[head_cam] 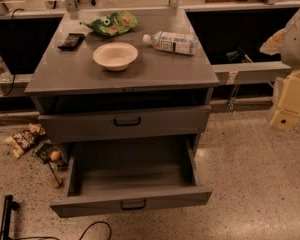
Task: Place blue plastic bottle into middle drawer
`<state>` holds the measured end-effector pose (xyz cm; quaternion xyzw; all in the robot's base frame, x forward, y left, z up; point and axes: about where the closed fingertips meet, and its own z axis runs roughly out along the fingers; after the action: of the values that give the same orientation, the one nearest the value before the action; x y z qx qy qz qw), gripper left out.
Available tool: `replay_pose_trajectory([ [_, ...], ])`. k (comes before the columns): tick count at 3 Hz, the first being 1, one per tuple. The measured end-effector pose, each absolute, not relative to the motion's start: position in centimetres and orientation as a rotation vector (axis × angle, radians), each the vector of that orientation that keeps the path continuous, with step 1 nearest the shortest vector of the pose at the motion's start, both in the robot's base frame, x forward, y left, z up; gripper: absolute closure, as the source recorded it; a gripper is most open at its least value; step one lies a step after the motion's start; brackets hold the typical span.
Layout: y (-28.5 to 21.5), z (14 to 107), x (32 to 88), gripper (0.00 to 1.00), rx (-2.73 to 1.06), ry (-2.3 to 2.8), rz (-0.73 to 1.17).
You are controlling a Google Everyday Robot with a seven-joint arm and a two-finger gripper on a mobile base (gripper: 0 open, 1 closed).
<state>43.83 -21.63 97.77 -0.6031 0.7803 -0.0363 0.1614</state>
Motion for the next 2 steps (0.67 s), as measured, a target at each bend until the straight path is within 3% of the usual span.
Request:
replay_pose_trajectory([
  [2, -20.8, 97.2, 45.5, 0.00, -1.720, 2.213, 0.007],
])
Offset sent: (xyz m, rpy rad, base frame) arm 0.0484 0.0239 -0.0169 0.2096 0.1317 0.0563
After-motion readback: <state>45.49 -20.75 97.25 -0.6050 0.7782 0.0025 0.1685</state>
